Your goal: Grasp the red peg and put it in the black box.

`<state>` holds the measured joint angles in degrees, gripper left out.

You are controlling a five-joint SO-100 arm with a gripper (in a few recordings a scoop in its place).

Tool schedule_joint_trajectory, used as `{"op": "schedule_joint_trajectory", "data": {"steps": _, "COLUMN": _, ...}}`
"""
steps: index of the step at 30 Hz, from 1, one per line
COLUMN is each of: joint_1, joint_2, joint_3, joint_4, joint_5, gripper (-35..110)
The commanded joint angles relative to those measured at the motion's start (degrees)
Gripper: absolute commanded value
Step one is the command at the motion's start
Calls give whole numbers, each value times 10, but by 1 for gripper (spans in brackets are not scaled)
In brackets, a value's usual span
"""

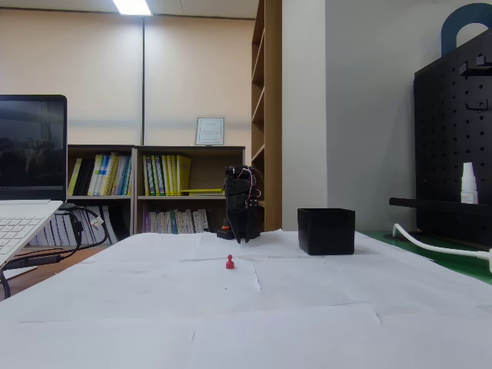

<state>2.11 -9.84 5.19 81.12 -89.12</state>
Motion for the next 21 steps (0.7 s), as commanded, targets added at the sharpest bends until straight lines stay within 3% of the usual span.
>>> {"op": "schedule_joint_trajectory", "data": {"steps": 1, "joint_1": -20, "joint_2": -20, "joint_3": 7, "joint_4": 36, "joint_5": 122, "gripper": 0}}
{"op": "schedule_joint_trajectory", "data": {"steps": 17, "joint_1": -31, "joint_2": -18, "joint_3": 7, "joint_4": 38, "joint_5": 129, "gripper": 0}}
{"op": "schedule_joint_trajectory", "data": {"steps": 21, "joint_1": -35, "joint_2": -18, "joint_3": 8, "joint_4": -54, "joint_5": 108, "gripper": 0}}
